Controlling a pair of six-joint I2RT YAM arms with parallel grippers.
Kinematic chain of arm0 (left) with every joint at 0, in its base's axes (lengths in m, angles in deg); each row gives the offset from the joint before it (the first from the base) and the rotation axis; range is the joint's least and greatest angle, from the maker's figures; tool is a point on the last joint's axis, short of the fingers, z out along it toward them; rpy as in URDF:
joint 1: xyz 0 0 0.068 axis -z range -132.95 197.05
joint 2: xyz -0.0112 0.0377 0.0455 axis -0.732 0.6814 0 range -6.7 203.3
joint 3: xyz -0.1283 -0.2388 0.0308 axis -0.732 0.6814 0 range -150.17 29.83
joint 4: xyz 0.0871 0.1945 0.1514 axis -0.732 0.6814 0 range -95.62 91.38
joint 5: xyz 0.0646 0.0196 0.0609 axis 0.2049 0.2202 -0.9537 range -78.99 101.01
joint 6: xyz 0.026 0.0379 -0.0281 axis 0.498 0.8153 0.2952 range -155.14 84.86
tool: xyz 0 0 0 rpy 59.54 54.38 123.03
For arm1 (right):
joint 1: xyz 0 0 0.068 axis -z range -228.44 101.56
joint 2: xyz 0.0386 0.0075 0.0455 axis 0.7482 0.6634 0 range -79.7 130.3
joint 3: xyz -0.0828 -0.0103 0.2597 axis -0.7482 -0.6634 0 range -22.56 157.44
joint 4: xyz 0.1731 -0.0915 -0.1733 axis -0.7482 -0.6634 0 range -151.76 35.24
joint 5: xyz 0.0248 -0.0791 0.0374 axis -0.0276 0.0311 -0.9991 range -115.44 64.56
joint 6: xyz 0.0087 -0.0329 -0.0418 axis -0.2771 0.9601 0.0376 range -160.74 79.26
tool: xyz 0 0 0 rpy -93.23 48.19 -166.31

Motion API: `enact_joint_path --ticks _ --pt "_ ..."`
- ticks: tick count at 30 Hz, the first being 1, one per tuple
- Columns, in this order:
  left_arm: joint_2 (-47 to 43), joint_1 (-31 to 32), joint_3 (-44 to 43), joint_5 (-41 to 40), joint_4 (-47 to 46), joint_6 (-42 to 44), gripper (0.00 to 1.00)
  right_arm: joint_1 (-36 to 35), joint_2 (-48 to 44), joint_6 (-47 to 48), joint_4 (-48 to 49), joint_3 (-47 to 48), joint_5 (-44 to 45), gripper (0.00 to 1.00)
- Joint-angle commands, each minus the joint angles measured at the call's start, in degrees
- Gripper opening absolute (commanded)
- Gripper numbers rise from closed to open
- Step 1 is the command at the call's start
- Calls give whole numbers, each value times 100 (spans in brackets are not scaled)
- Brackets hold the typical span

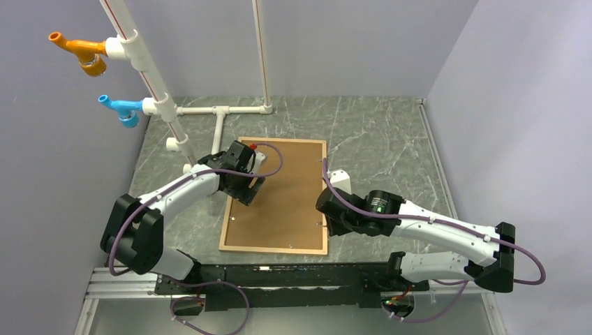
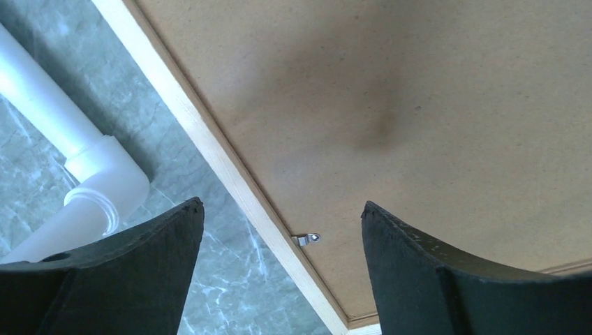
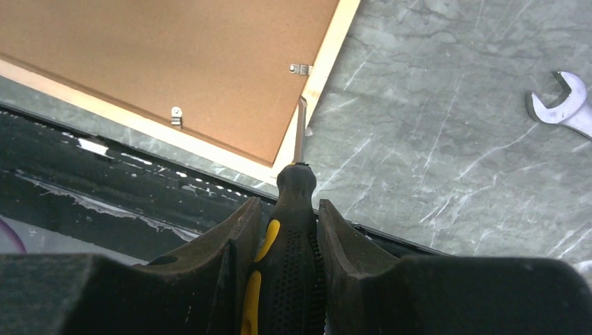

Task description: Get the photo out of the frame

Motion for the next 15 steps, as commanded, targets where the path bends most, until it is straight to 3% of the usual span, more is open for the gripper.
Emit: enact_joint_path --ticks 1,12,15 --pt "108 -18 -239 -352 92 -123 82 -30 -161 -122 171 -144 370 0" --pt "739 -853 -446 747 40 -74 75 -33 -200 112 579 -197 300 0" --pt "1042 -921 -550 838 120 -40 69 -30 -212 131 628 -217 295 0"
